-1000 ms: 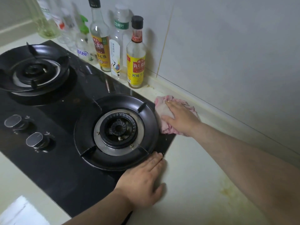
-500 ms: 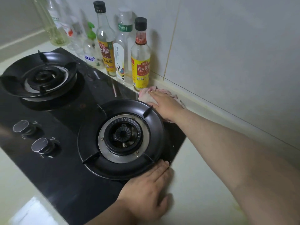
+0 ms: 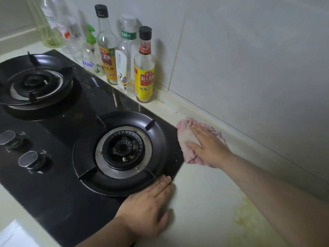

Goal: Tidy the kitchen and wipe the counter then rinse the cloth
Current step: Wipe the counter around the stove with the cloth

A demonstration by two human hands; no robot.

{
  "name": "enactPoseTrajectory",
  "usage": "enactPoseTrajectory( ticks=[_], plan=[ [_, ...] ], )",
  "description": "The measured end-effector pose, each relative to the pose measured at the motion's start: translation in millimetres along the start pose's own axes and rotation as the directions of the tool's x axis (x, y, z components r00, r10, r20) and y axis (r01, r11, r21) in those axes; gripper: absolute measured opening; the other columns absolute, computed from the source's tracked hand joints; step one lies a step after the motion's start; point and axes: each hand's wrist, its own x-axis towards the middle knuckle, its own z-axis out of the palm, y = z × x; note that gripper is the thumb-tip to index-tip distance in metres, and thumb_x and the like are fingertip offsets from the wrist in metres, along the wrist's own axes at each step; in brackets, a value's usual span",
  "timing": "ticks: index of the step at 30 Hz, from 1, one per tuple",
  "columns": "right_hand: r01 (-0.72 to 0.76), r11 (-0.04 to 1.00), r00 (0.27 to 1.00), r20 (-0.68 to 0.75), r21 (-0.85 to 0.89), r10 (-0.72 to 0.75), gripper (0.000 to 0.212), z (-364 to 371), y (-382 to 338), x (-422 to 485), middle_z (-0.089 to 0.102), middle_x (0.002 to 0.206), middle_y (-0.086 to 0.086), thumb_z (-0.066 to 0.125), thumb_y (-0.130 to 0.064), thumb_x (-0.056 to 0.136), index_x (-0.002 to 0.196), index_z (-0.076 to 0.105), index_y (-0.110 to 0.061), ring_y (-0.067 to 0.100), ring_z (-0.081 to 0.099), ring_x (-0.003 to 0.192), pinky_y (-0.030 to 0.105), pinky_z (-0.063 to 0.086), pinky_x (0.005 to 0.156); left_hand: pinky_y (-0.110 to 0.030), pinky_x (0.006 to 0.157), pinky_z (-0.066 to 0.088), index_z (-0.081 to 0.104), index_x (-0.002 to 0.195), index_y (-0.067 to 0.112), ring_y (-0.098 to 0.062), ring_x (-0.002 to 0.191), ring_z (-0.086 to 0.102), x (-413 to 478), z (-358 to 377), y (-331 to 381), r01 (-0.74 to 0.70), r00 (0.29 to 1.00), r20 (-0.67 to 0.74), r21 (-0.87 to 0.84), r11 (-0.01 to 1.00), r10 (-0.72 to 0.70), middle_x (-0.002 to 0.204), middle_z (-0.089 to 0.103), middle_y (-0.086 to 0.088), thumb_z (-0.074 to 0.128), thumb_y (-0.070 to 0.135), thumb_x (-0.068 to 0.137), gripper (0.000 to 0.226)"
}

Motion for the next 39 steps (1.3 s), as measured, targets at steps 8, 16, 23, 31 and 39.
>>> enactPoseTrajectory(
  ticks=[8,16,23,31,39],
  plan=[
    [-0.122,0.989,0.985,-0.111,0.086,0.131,0.075,14,-22,10,0.018,0.163,-0.004,0.042,-0.059,0.095,0.156,0.021,-0.02,0.015,0.013,0.15,0.03,0.007,0.122,-0.038,0.106,0.042,0.054,0.136,0.017,-0.016,0.134,0.049,1,4,-1,-0.027,1.0,-0.009,0.024,0.999,0.027,0.145,0.052,-0.003,0.055,0.055,0.077,0.07],
    [-0.054,0.99,0.99,-0.126,0.128,0.07,0.069,15,-39,40,0.018,0.163,-0.004,0.046,-0.05,0.098,0.156,0.024,-0.02,0.016,0.014,0.151,0.029,0.008,0.122,-0.044,0.107,0.042,0.05,0.139,0.018,-0.015,0.138,0.042,1,3,-3,0.0,1.0,-0.005,-0.001,1.0,0.0,0.149,0.047,-0.001,0.049,0.054,0.084,0.066],
    [-0.095,0.965,0.971,-0.191,0.243,0.144,0.064,33,-22,-1,0.032,0.159,-0.001,0.05,-0.045,0.097,0.152,0.033,-0.019,0.017,0.026,0.147,0.038,0.02,0.122,-0.05,0.106,0.039,0.048,0.137,0.015,-0.021,0.135,0.047,1,2,-5,-0.028,1.0,0.004,0.021,0.999,0.028,0.145,0.051,-0.007,0.046,0.051,0.083,0.066],
    [-0.098,0.98,0.956,-0.258,0.175,0.141,0.05,50,-18,-65,0.04,0.154,0.004,0.052,-0.027,0.098,0.145,0.046,-0.012,0.02,0.031,0.145,0.033,0.021,0.121,-0.043,0.097,0.049,0.058,0.131,0.015,-0.018,0.128,0.054,3,-1,-3,-0.039,0.999,0.01,0.081,0.996,0.039,0.139,0.058,-0.004,0.046,0.054,0.08,0.065],
    [-0.041,0.692,0.756,-0.431,0.721,0.493,0.024,-36,-52,-41,0.066,0.078,0.002,0.041,-0.016,0.1,0.095,0.064,-0.02,0.004,0.054,0.052,0.016,0.042,0.048,-0.038,0.101,0.046,0.054,0.134,0.021,-0.015,0.129,0.053,1,-4,0,0.0,0.999,0.046,0.017,1.0,-0.001,0.141,0.055,0.001,0.048,0.06,0.08,0.068]
  ],
)
